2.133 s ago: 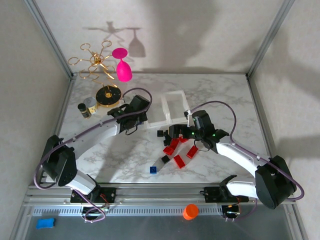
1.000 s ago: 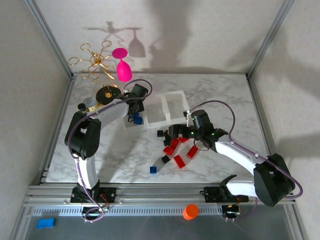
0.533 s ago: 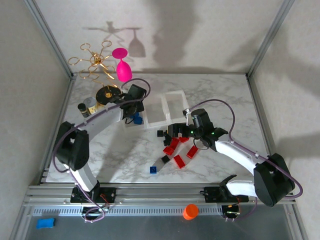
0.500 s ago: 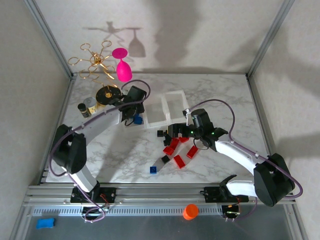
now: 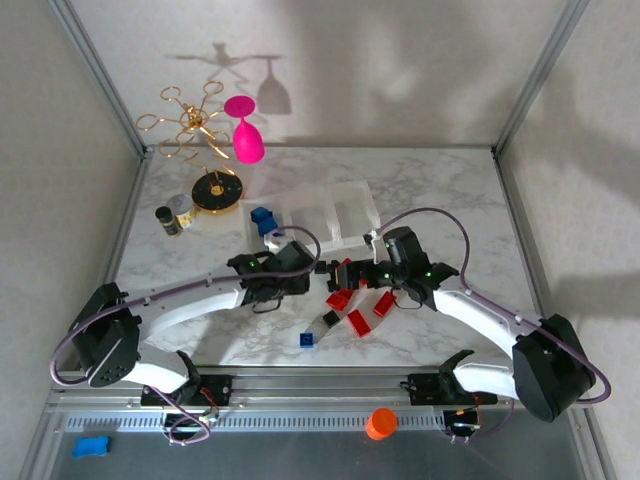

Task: Sort the legos into containers by color
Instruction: Pick up the lego from the middle-left of the table.

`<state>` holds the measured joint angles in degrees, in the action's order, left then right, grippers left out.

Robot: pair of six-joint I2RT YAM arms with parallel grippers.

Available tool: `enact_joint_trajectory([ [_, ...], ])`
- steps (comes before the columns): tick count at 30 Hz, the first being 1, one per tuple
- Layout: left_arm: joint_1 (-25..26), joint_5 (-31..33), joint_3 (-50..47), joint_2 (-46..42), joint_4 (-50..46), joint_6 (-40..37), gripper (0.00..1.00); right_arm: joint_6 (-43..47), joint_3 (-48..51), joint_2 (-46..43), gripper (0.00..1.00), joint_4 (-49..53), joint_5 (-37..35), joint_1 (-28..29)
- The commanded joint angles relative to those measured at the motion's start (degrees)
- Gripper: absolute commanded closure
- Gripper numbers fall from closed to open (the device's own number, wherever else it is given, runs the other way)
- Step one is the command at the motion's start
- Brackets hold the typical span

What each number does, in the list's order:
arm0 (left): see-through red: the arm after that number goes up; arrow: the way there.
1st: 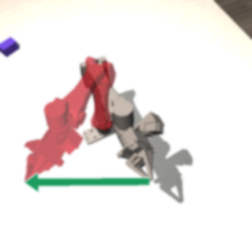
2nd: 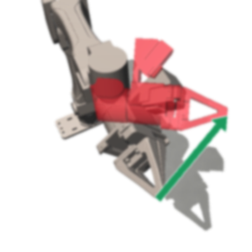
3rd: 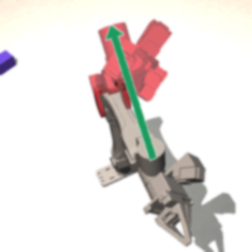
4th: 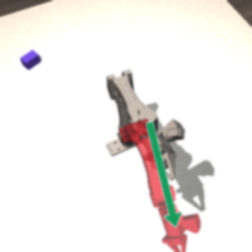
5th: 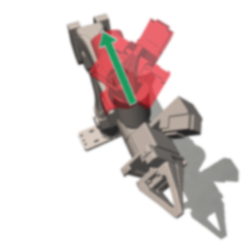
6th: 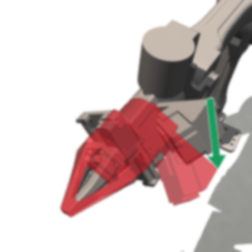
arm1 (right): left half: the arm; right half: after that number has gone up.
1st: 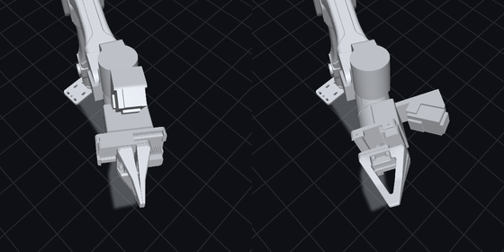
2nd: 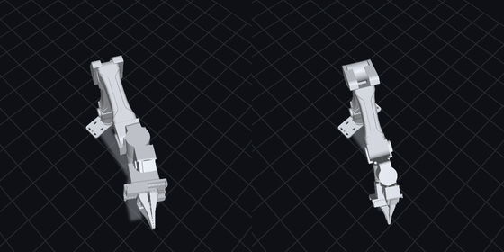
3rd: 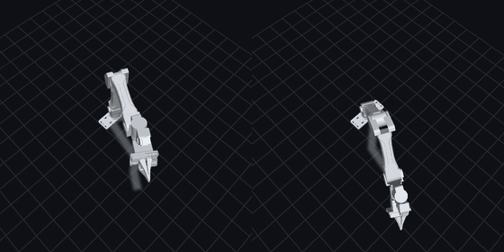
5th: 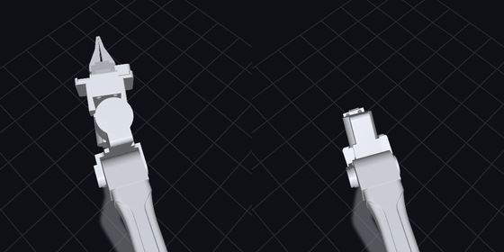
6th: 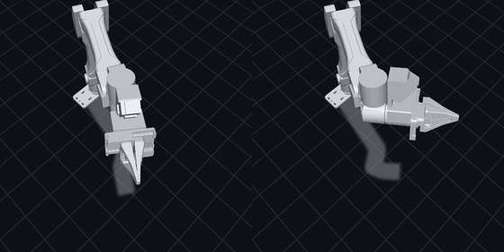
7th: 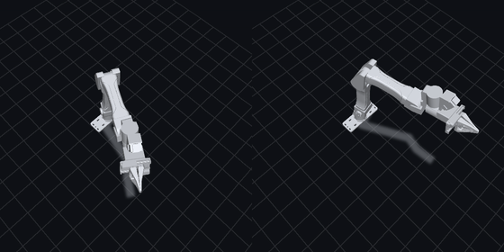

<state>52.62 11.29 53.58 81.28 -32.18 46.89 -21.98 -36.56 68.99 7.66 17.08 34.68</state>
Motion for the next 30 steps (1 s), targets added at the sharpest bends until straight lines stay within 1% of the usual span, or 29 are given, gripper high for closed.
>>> enact_joint_trajectory([
  [1, 4.1, -2.3, -2.9, -1.5, -1.3, 8.1, 0.39, -1.5, 2.3, -1.7, 0.01, 1.4, 1.5, 1.0],
  [6, 9.7, -4.0, -5.6, -0.6, 1.4, 13.9, 0.37, -3.7, 3.6, -2.5, 0.01, 1.3, 0.3, 1.3],
  [10, 12.6, -4.8, -5.6, 2.1, 1.7, 15.7, 0.35, -3.7, 4.3, -2.5, 0.01, 0.6, -0.4, 1.4],
  [14, 14.8, -6.3, -5.7, 4.3, 3.0, 15.9, 0.35, -3.4, 4.0, -3.0, 0.01, 1.5, -1.2, 1.4],
  [19, 15.4, -5.4, -5.7, 6.9, 2.4, 16.5, 0.38, -3.6, 4.0, -3.7, 0.01, 1.4, -2.6, 1.5],
  [22, 15.6, -6.6, -6.3, 8.0, 4.1, 15.9, 0.4, -3.5, 4.1, -3.6, 0.01, 1.1, -2.6, 1.4],
  [25, 15.6, -5.8, -6.2, 9.2, 3.2, 16.0, 0.44, -3.4, 4.3, -3.4, 0.01, 0.9, -3.2, 1.4],
  [30, 16.0, -6.3, -6.6, 10.5, 4.3, 16.0, 0.51, -3.1, 4.6, -3.1, 0.01, 0.4, -3.1, 1.4],
])
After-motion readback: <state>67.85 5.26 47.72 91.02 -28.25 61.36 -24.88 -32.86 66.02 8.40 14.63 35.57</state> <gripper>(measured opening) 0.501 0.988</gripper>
